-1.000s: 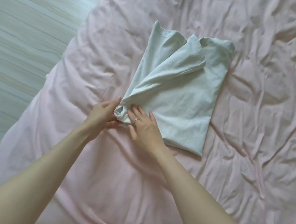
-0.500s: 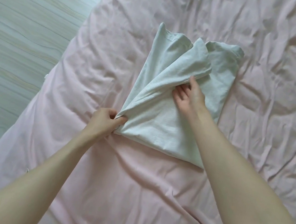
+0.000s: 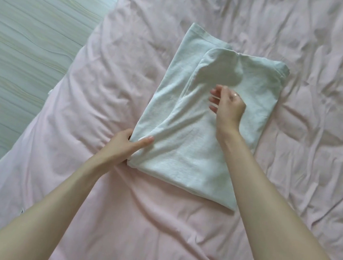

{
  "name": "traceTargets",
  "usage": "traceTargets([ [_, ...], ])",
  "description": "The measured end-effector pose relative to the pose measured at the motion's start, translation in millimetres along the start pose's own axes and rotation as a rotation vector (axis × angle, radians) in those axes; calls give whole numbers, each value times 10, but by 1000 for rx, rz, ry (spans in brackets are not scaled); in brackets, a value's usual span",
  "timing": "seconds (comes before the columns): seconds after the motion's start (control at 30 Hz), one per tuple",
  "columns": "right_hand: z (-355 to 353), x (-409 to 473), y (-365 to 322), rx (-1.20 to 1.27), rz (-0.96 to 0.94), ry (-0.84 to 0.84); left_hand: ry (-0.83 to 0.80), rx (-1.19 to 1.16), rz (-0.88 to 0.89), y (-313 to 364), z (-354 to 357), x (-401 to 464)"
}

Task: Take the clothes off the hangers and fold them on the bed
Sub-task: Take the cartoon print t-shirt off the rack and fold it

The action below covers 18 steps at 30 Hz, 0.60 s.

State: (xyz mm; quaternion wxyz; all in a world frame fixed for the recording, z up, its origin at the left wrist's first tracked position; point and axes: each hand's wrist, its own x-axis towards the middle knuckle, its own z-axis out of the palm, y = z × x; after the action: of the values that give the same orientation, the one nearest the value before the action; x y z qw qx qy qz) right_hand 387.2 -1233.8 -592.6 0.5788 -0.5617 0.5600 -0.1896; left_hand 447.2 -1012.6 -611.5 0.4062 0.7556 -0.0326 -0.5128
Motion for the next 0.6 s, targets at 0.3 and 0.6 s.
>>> traceTargets([
  [0.3,-1243,-300,940,-528,353,140,-69,-112,-148,22,90,74],
  [0.6,-1577,-694,874,-28,569,-197,10,-158,-156,15,326,-159],
])
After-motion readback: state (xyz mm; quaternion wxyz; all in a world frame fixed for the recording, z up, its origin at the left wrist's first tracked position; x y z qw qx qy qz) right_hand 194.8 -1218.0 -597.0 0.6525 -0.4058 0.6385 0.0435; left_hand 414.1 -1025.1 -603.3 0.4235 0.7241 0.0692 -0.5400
